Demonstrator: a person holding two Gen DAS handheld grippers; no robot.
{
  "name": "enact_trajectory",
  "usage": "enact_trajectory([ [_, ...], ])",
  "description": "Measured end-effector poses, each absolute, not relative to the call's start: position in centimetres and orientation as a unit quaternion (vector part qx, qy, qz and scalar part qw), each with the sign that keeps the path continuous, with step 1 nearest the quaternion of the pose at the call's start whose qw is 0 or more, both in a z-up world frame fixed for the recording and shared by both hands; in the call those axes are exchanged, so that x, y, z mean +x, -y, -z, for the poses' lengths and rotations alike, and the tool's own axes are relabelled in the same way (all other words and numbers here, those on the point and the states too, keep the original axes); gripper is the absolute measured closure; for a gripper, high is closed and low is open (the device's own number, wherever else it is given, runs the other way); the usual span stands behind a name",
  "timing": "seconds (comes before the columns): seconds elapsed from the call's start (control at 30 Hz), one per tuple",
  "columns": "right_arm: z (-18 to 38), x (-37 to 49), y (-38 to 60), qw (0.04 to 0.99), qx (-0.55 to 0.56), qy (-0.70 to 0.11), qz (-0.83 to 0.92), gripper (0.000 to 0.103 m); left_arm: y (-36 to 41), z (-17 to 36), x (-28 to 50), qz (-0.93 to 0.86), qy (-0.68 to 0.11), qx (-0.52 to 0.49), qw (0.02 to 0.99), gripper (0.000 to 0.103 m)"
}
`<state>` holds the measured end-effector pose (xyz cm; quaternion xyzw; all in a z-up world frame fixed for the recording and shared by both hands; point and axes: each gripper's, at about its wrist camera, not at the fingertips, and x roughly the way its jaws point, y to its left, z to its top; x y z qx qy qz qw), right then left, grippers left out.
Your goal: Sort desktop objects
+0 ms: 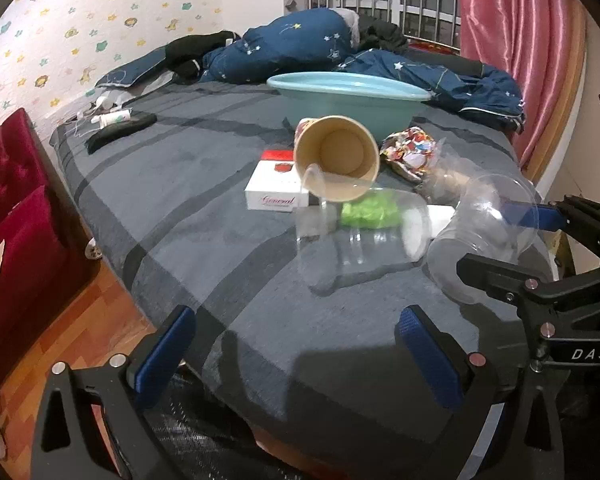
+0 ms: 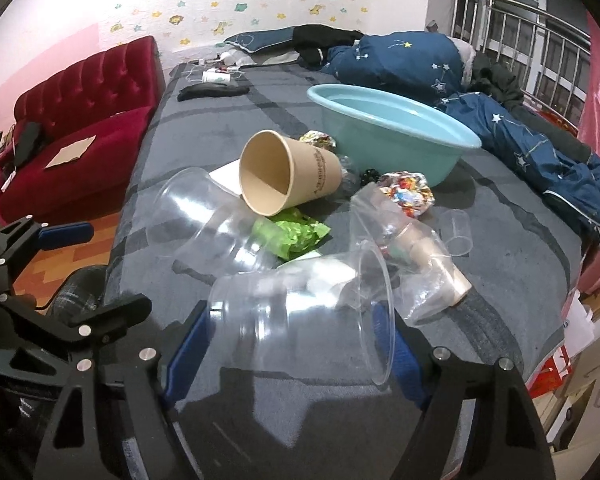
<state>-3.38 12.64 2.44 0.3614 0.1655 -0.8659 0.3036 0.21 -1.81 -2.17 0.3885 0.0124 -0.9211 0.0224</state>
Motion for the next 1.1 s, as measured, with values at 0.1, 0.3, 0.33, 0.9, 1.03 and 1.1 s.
enact_trajectory([
  [0.1, -2.7, -3.5, -13.1, 0.301, 0.361, -0.157, 0.869, 0.019, 1.6, 2.1, -0.1, 0.920, -0.018, 0.390, 0.020, 0.000],
  [0.3, -3.8, -3.1, -13.9, 0.297, 0.337, -0.161, 0.879, 0.019, 0.9, 1.7, -0.8, 0.922, -0.013, 0.388, 0.012, 0.000],
  [0.33, -4.0, -3.1, -14.1, 0.295, 0.334, -0.161, 0.880, 0.019, 0.6, 1.6, -1.0, 0.921, -0.013, 0.388, 0.009, 0.000],
  [0.9, -5.2, -4.8, -17.5, 0.255, 0.324, -0.138, 0.901, 0.019, -2.4, 1.4, -4.3, 0.918, 0.002, 0.397, -0.009, 0.000],
  [1.03, -5.3, -5.1, -17.8, 0.243, 0.316, -0.143, 0.906, 0.019, -2.5, 1.2, -5.1, 0.920, 0.000, 0.393, -0.004, 0.000],
  [1.1, -5.3, -5.2, -17.9, 0.240, 0.316, -0.141, 0.907, 0.019, -2.4, 1.2, -5.6, 0.919, -0.003, 0.393, -0.003, 0.000],
])
